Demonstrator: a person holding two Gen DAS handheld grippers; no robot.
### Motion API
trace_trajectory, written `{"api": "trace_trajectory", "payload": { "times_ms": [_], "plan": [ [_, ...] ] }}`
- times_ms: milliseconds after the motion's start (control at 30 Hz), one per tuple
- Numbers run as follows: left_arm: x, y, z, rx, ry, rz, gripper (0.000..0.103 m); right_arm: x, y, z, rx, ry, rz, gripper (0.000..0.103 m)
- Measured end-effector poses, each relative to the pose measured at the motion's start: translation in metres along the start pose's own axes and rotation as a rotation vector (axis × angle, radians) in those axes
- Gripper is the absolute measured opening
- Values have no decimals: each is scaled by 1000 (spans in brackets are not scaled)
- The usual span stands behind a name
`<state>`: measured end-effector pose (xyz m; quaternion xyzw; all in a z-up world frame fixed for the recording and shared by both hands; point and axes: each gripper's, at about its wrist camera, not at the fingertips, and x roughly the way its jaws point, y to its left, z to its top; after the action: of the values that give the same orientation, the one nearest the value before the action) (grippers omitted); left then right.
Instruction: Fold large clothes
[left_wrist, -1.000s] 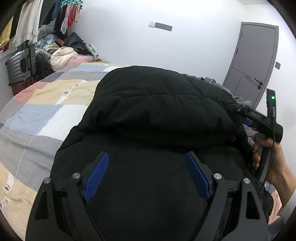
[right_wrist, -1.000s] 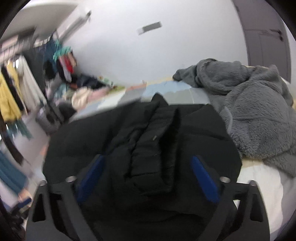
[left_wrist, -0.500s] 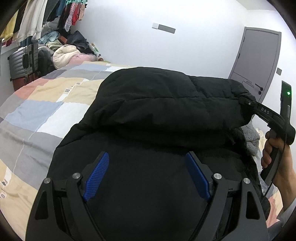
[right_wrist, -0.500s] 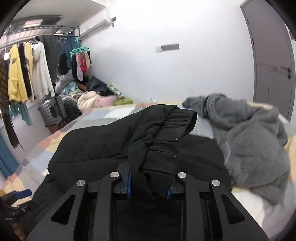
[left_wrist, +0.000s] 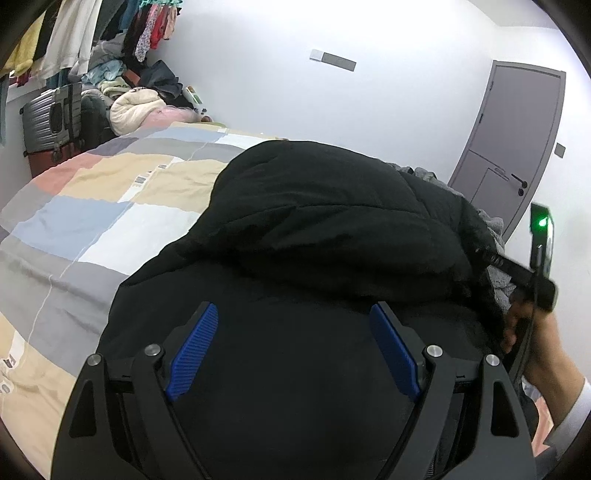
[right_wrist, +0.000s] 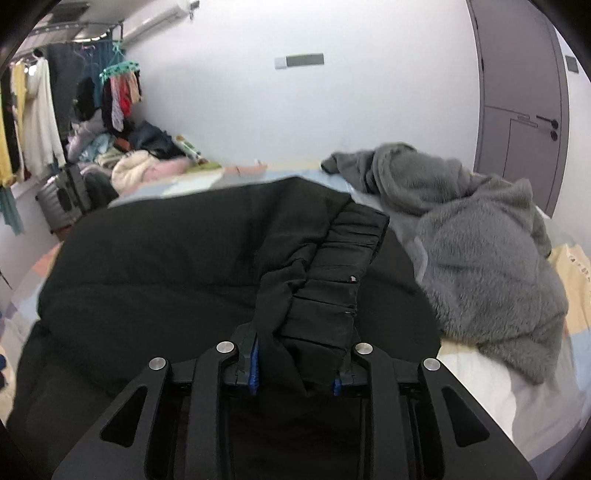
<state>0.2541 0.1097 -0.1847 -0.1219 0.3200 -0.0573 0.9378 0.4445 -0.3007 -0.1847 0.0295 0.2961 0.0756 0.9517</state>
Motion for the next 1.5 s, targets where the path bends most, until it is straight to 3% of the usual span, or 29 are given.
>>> {"api": "trace_trajectory", "payload": {
  "times_ms": [233, 500, 600, 633, 667, 733, 933, 1100, 1500],
  "plan": [
    [-4, 3, 2, 2, -8, 8, 85, 29, 13, -11, -86, 56, -35, 26],
    [-2, -2, 0, 30, 1, 15, 85, 44, 15, -16, -99, 71, -60, 29],
    [1, -4, 0, 54, 20, 28, 84, 35, 13, -16, -68, 68, -50, 35],
    [-1, -5, 0, 56, 16, 24, 84, 32, 14, -14, -56, 72, -49, 43],
    [-5, -6, 0, 60, 6, 24, 84, 27, 13, -13, -38, 72, -47, 58],
    [-14, -9, 1, 70, -13, 26, 84, 8, 11, -14, 2, 47, -20, 72],
    [-44, -20, -1, 79, -48, -12, 85, -60, 19, -10, 26, -10, 22, 72],
    [-72, -20, -9, 111, -74, -17, 85, -112, 22, -18, 41, -8, 29, 72],
    [-95, 9, -37, 100, 4, -2, 85, -182, -9, -61, 165, 164, 121, 72]
  ]
}}
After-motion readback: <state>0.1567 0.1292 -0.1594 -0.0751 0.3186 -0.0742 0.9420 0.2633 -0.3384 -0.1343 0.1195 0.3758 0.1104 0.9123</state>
